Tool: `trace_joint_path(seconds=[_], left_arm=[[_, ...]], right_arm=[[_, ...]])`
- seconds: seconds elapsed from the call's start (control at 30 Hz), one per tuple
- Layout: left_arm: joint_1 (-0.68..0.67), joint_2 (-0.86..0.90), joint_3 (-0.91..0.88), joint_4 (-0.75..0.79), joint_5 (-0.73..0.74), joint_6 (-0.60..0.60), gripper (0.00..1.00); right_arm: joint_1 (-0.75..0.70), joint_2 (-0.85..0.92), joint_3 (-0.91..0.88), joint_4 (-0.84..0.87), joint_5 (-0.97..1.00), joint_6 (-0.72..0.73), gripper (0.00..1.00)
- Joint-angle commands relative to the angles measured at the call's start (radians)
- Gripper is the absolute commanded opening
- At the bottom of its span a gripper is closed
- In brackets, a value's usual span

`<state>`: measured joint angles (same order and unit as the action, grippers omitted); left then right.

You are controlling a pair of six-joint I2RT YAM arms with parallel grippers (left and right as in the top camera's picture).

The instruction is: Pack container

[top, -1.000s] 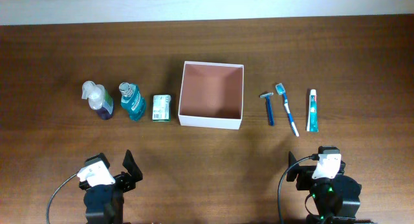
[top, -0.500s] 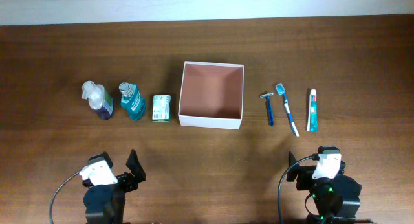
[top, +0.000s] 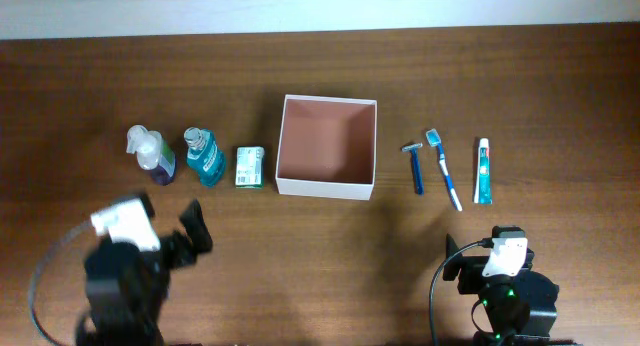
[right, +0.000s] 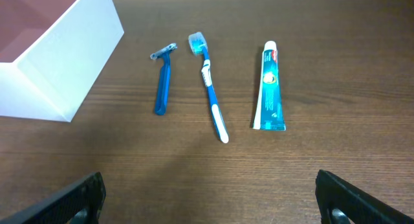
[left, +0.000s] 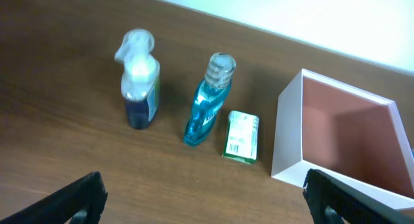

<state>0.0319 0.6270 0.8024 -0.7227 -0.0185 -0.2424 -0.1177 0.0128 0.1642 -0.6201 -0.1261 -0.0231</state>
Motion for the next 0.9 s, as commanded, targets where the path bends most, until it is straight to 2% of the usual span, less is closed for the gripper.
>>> trace_joint_path(seconds=[0.0,0.2,0.37,0.47,0.57,0.67,0.87], left_arm=[[-0.002,0.232,0.229,-0.076,-0.004,0.116,0.99],[0.073,0.615,0.666,-0.319,-0.004,0.217,0.99],[0.162,0.829,0.899,-0.430,0.000,0.221,0.99],[0.187,0.904,0.929,-0.433,0.022,0.222,1.00],[0.187,0.975,0.929,-0.430,0.011,0.298,0.99],[0.187,1.044,0.929,-0.430,0.008,0.323,0.99],[0.187,1.164,0.929,-0.413,-0.078,0.346,0.99]], right_arm=[[-0.007,-0.009,-0.006,0.000,-0.009,0.005,0.99],[-0.007,-0.009,-0.006,0.000,-0.009,0.005,0.99],[-0.007,-0.009,-0.006,0.000,-0.009,0.005,0.99],[-0.007,-0.009,-0.006,0.000,-0.009,0.005,0.99],[-0.007,-0.009,-0.006,0.000,-0.009,0.005,0.99],[-0.007,-0.009,-0.006,0.000,-0.009,0.005,0.99],[-0.007,-0.009,-0.006,0.000,-0.009,0.005,0.99]])
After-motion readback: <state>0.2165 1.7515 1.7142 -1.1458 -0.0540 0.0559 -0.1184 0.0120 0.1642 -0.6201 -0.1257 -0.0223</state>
